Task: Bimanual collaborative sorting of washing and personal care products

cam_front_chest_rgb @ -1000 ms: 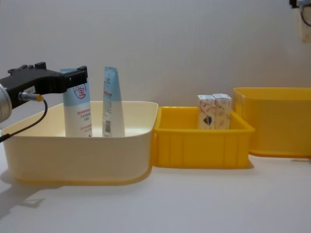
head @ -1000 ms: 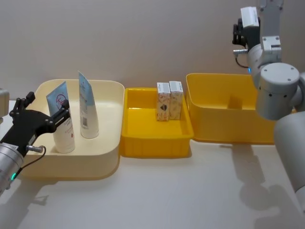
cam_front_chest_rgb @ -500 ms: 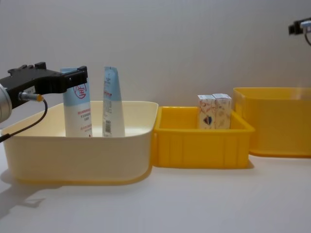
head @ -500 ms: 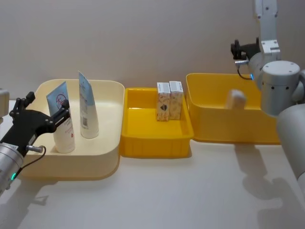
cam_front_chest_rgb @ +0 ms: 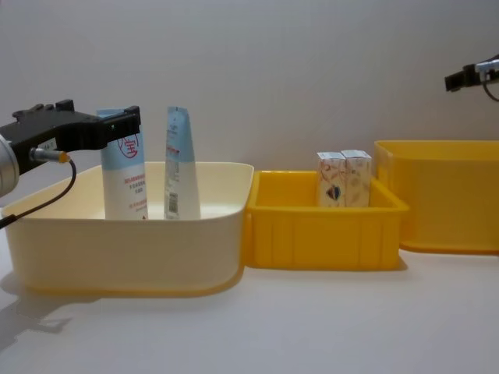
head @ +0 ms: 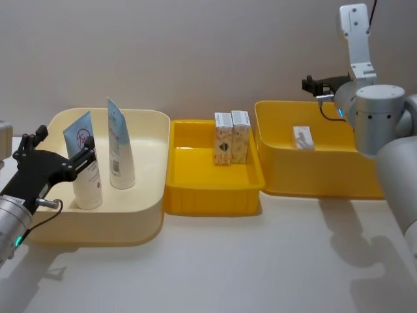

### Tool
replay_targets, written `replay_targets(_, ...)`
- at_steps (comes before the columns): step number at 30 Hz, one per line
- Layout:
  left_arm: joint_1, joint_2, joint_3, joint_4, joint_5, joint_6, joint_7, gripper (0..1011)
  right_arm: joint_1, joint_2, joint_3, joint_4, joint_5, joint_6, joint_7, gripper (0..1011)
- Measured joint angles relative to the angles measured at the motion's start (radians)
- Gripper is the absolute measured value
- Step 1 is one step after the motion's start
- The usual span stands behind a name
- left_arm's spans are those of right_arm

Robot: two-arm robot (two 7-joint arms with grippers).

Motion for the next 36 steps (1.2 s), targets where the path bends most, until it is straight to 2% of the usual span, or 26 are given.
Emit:
replay_targets(19,-0.004,0.006,-0.002,0.004,0.001,0.011,-0.009,1000,0.020,-0.002,0.002,0.043,0.003,0.018,0.018,1001)
replay_targets(28,-0.033,0.031,0.003,0.042,0.003,0.053,-0.061,1000,0.023,-0.003,0.002,0.050,0.004,0.021,0.021,1001)
replay_targets(36,-0.087,0.040,0.018,0.130,0.002,0.062,-0.131,1000,0.024,-0.003,0.002,0.053,0.004,0.022,0.022,1001)
